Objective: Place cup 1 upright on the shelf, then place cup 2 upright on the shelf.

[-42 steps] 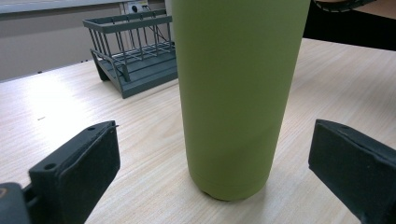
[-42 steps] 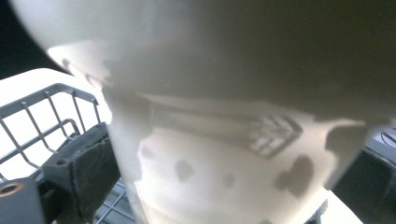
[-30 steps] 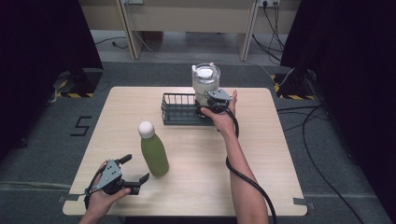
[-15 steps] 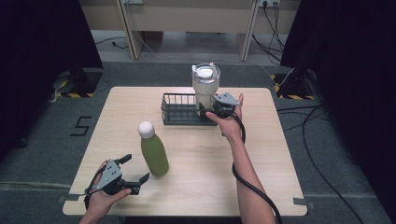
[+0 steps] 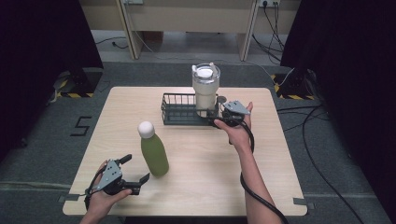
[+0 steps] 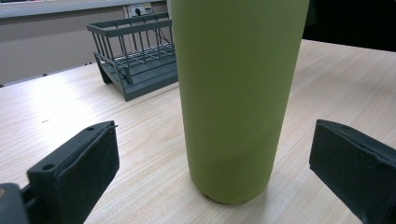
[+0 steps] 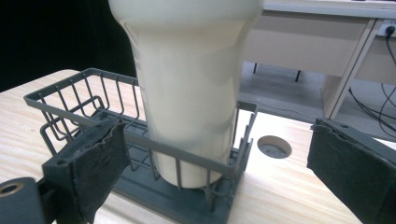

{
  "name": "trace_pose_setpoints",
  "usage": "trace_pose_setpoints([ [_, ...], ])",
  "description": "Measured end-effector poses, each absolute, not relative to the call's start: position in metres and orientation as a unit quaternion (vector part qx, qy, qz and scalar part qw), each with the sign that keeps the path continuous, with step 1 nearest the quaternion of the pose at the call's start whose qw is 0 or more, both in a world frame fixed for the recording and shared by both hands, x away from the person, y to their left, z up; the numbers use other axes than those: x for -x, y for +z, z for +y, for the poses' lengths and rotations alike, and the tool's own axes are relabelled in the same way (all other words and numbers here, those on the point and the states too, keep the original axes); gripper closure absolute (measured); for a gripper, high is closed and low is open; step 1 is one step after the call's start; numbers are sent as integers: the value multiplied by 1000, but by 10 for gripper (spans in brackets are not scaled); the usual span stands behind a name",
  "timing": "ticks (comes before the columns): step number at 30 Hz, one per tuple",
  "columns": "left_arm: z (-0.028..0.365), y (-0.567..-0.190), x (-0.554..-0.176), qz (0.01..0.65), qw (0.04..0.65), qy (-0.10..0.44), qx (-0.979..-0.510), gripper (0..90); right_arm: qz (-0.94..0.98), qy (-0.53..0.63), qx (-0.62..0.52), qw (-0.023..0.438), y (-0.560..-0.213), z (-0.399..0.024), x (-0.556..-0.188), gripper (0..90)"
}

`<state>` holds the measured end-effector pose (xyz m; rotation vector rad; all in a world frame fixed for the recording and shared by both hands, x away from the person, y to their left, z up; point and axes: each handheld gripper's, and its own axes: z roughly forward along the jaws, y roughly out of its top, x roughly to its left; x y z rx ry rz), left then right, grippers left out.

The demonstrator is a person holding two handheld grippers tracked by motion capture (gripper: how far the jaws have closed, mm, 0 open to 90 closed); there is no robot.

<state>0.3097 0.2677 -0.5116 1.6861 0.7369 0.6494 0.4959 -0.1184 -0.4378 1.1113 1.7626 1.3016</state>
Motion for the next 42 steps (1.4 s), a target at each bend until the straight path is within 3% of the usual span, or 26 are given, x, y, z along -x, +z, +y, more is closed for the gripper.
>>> trace_pose_setpoints([
  [17,266,-511,-312,317,563,275,-712,6,667,495,-446,333,-454,-161,-442,144],
  [42,272,-510,-310,324,560,288,-706,6,640,483,-493,339,-487,-226,-390,150],
])
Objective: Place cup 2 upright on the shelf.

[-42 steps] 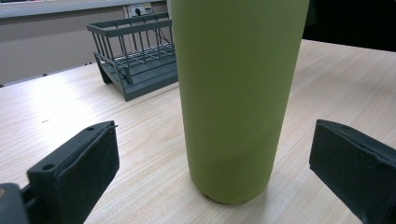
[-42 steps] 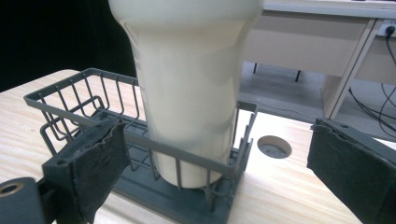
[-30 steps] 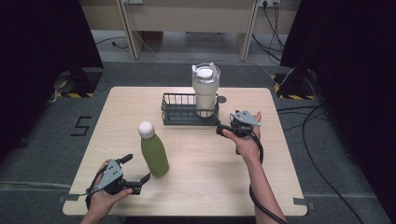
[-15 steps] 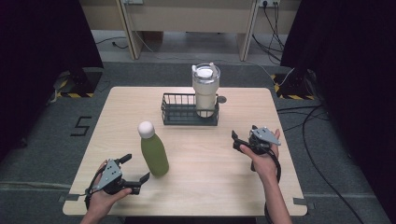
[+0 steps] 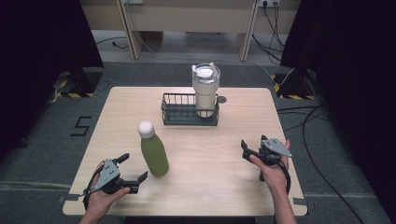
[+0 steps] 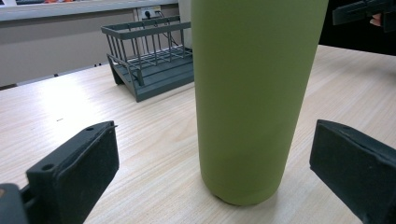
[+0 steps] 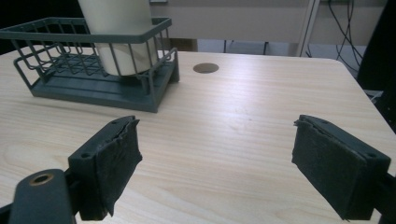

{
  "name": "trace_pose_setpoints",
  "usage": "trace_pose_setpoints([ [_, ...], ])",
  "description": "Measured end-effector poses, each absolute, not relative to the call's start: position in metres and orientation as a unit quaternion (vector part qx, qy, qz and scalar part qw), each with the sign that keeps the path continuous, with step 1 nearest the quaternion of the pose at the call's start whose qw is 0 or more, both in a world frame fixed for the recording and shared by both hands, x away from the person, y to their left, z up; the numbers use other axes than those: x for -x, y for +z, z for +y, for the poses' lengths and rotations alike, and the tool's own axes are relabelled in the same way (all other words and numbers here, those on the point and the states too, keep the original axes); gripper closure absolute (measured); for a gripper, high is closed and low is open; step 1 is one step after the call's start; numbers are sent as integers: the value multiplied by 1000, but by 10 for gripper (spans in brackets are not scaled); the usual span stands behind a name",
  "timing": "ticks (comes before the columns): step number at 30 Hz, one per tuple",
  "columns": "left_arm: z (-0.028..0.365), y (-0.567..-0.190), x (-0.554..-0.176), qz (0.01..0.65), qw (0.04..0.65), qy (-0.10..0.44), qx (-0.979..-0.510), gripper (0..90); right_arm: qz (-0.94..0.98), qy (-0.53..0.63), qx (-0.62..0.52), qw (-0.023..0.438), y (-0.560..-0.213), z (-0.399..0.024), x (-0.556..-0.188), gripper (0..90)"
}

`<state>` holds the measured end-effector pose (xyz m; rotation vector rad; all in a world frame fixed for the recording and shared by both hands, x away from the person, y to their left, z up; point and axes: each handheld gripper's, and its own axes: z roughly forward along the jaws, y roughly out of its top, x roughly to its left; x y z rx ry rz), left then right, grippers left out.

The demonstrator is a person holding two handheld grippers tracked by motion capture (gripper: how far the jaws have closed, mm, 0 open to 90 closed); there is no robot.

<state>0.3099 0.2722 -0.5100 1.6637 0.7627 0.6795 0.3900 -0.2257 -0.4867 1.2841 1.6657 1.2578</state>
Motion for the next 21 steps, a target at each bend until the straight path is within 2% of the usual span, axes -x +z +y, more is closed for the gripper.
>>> trace_pose_setpoints([
  [21,265,-501,-307,305,580,287,-699,0,620,463,-521,360,-493,-240,-381,125],
])
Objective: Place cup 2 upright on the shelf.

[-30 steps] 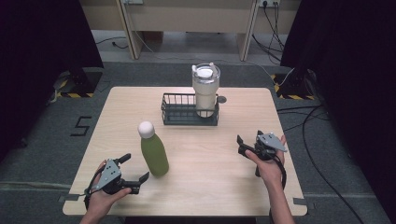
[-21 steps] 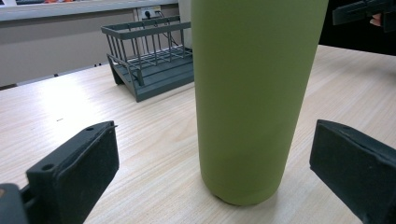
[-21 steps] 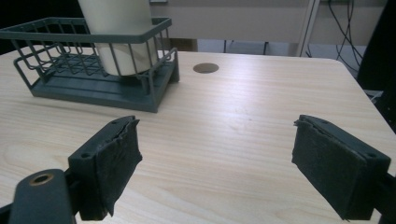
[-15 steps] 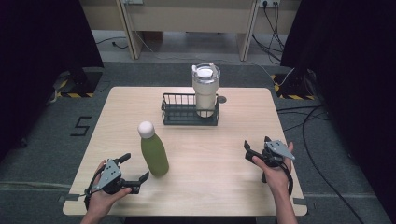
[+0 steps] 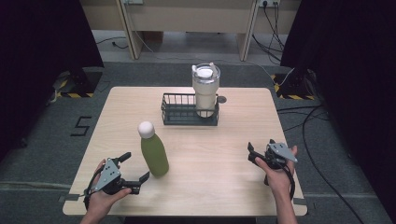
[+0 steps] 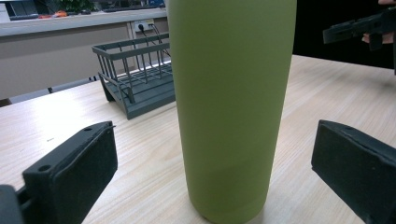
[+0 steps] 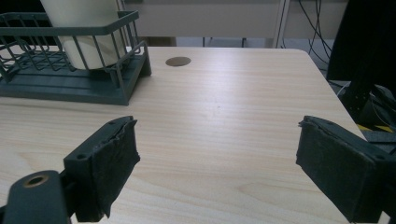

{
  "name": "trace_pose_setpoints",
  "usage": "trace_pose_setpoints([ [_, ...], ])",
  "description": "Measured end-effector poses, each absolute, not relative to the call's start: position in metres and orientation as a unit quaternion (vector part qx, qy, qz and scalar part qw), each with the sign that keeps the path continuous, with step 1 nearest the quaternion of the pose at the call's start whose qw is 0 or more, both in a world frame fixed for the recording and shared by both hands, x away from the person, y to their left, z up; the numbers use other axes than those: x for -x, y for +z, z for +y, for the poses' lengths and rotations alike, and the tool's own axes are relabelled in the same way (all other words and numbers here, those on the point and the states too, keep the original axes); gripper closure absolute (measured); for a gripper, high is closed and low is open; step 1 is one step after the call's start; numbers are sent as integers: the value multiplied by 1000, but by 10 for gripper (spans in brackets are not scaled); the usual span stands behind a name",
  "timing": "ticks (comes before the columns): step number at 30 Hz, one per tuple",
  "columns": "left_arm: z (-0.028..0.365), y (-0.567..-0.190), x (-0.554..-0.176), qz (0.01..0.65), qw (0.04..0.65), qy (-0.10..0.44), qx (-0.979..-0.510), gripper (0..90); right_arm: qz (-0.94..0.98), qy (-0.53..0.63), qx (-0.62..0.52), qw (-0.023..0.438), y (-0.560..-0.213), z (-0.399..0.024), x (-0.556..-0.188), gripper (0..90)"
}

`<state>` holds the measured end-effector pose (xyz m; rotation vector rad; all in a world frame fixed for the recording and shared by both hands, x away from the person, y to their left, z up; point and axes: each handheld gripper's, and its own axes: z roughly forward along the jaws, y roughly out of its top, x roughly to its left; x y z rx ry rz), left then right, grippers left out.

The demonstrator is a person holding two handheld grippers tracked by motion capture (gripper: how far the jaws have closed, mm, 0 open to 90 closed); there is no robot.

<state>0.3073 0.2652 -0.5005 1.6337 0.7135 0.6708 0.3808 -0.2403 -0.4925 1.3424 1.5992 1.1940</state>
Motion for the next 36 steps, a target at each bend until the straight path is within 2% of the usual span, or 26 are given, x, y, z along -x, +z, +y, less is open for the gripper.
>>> trace_pose_setpoints([
  [12,262,-497,-312,312,583,285,-694,0,630,463,-513,355,-493,-243,-386,134],
  [25,245,-484,-313,278,593,277,-703,0,626,459,-520,357,-490,-245,-381,137],
  [36,236,-486,-322,287,592,270,-703,0,623,460,-529,347,-493,-248,-381,136],
])
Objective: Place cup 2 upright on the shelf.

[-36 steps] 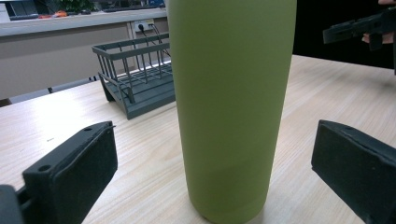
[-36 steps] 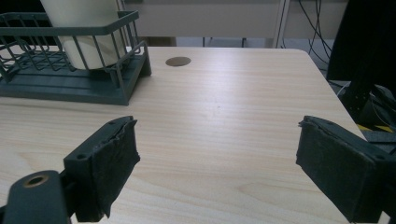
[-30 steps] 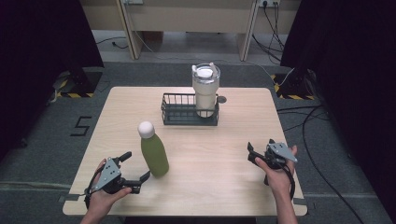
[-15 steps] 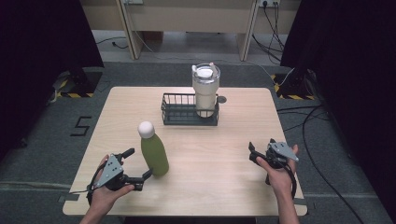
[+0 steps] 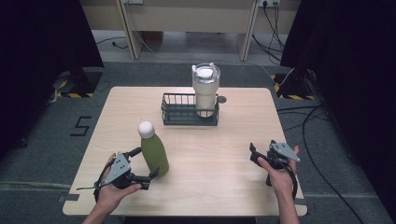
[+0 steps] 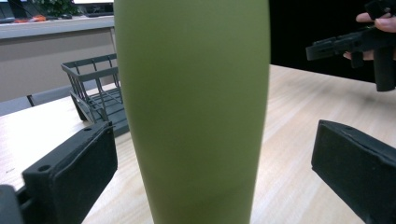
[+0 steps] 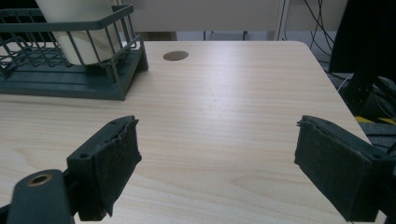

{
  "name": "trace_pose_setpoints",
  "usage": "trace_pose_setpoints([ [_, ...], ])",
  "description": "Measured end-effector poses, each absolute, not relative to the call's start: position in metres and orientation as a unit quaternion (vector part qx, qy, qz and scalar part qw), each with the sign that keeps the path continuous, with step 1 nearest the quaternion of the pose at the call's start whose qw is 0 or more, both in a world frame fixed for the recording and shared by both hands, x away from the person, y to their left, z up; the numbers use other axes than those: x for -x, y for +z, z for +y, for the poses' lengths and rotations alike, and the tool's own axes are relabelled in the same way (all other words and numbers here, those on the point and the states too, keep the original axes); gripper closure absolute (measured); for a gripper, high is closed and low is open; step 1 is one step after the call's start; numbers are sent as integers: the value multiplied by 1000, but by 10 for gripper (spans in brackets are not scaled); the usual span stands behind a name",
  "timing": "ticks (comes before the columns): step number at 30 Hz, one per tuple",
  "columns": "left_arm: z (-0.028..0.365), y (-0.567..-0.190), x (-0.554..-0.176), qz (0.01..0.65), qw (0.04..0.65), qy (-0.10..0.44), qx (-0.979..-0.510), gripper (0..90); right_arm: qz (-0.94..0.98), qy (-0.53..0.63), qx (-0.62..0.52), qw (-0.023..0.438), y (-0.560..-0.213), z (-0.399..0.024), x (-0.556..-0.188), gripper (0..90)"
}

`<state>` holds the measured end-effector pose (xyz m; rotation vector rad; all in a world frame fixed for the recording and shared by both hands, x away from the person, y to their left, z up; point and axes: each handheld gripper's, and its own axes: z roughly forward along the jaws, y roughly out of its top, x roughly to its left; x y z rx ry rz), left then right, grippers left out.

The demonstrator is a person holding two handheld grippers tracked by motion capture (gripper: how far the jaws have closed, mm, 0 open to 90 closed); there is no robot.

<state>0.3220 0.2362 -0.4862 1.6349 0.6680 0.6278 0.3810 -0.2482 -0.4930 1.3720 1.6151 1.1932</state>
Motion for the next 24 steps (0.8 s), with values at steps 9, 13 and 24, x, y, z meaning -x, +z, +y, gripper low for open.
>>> trace_pose_setpoints([
  [9,223,-481,-338,289,604,266,-694,0,624,459,-530,345,-493,-249,-381,136],
  [13,215,-479,-345,282,608,264,-694,0,626,458,-530,343,-494,-248,-381,136],
  [24,220,-481,-349,293,605,284,-684,152,631,454,-529,341,-496,-247,-381,137],
])
